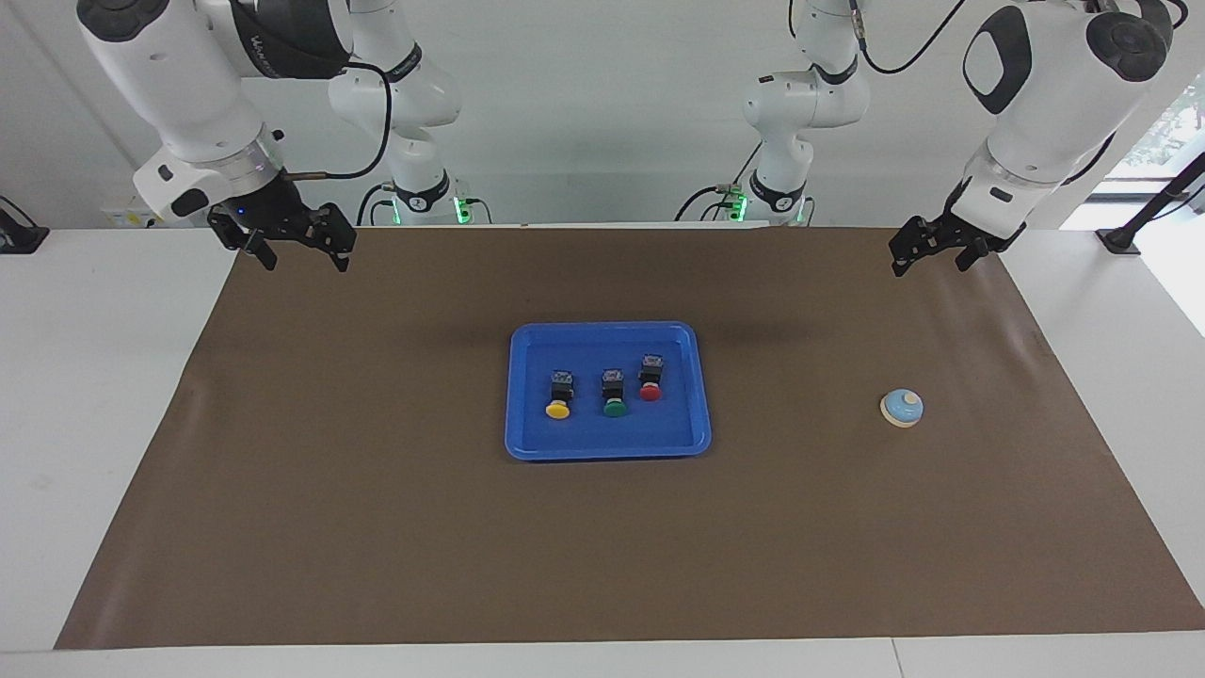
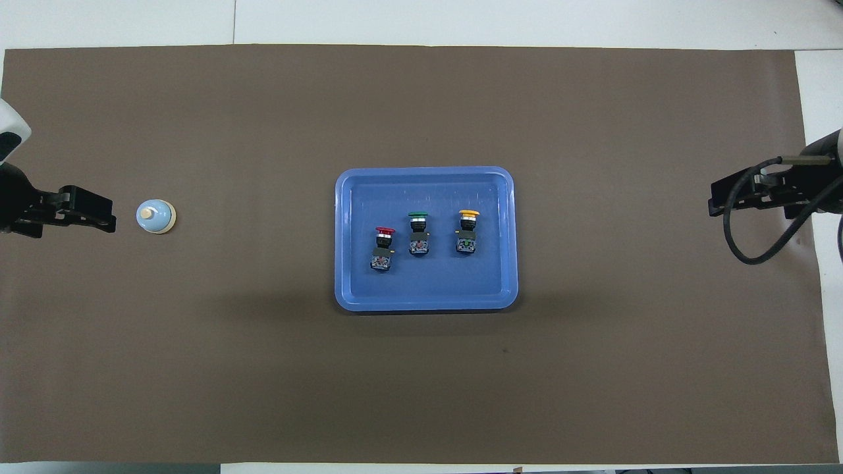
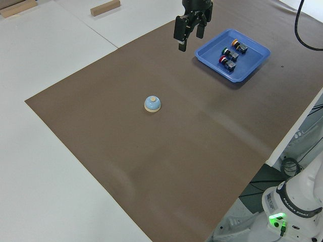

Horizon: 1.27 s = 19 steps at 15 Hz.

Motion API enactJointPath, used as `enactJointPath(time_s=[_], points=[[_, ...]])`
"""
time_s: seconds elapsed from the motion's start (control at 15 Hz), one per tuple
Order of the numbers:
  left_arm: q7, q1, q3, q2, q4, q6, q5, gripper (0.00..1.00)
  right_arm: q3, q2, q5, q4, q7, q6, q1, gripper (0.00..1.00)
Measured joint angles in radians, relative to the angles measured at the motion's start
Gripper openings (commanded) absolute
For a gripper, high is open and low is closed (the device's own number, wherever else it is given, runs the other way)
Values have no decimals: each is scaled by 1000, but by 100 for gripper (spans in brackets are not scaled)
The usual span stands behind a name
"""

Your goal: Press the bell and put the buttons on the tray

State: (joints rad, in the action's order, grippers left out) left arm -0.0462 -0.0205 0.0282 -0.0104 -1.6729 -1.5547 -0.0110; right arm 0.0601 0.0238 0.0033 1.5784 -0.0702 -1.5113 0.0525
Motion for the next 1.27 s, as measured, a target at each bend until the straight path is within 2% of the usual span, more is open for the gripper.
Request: enactJointPath(time_s=[0.87,0.94,1.0,1.07,1.27], points=[[-2,0,0,0,1,1,0,100,0,0,0,0,0,0,0,100],[-2,0,0,0,3,0,0,52,0,0,0,0,0,0,0,100],[-3,0,0,0,4,-3,0,14,0,0,0,0,0,0,0,100],[-5,0,-2,-1,5,-11,0,0,0,0,0,0,0,0,0,100],[-12,22,-6,-1,4,-25,0,0,0,0,0,0,0,0,0,100]])
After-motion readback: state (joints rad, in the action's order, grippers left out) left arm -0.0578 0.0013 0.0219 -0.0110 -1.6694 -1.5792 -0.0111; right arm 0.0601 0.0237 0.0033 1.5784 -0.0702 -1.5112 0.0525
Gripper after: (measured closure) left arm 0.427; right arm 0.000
